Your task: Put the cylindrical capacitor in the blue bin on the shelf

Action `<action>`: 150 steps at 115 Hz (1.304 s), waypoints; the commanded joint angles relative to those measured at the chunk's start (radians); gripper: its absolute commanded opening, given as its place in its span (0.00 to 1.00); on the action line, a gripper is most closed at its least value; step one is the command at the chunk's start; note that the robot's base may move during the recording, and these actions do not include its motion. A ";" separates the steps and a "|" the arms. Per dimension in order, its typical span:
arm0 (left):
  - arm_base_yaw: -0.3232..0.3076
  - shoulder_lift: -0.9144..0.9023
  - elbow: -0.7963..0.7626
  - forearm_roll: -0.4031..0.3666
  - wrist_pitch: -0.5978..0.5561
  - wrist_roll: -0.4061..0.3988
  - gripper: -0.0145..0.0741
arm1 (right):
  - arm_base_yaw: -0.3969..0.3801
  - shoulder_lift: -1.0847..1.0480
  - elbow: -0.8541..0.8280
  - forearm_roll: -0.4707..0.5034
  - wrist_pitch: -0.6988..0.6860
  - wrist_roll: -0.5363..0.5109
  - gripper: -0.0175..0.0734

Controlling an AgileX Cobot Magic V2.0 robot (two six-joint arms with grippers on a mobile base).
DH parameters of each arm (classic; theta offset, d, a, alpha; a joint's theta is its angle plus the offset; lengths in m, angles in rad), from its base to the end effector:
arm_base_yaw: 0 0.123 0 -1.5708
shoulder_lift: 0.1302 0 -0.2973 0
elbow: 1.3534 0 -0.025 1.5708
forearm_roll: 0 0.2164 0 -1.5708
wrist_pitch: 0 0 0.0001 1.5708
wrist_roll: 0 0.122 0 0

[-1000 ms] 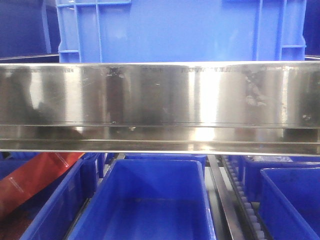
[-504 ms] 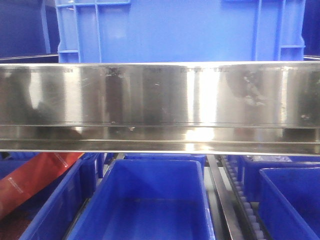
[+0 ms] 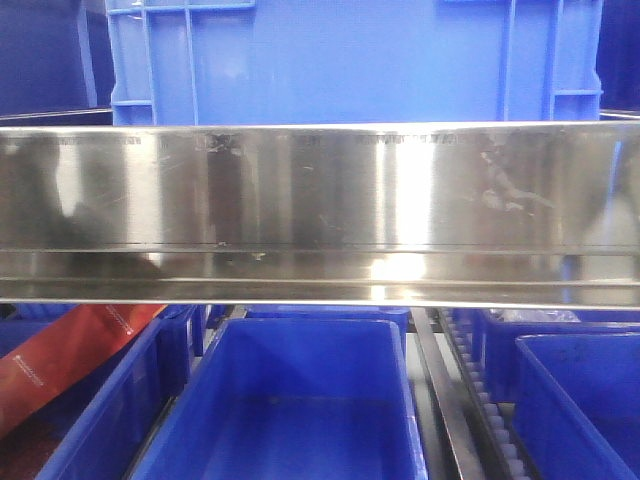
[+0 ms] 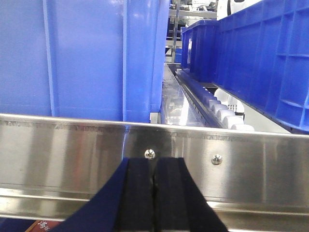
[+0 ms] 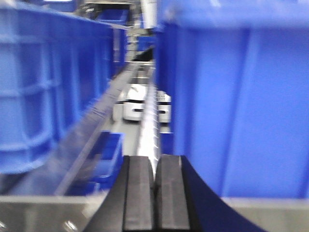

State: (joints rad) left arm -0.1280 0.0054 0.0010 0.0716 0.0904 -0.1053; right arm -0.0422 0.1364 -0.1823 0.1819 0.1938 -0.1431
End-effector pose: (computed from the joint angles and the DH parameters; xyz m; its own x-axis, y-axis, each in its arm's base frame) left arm 0.0409 -0.0045 0.2043 -0.0134 -0.0325 -0.9994 0.1209 0.9921 -0.0339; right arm 0.0462 0.0023 0.2477 -0.0572 0.0379 -0.9976 0.0094 0.9993 0.0374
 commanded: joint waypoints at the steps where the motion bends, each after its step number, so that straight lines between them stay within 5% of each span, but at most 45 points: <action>1: 0.004 -0.005 -0.001 -0.007 -0.010 0.001 0.04 | -0.009 -0.040 0.069 -0.021 -0.074 0.011 0.02; 29: 0.004 -0.005 -0.001 -0.007 -0.010 0.001 0.04 | -0.009 -0.128 0.182 -0.029 -0.160 0.011 0.02; 150: 0.004 -0.005 -0.001 -0.007 -0.010 0.001 0.04 | -0.007 -0.136 0.182 -0.059 -0.098 0.011 0.02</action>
State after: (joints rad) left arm -0.1280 0.0054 0.0010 0.0716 0.0904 -0.1053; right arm -0.0463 0.0031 -0.0034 0.1238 0.1083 -0.1342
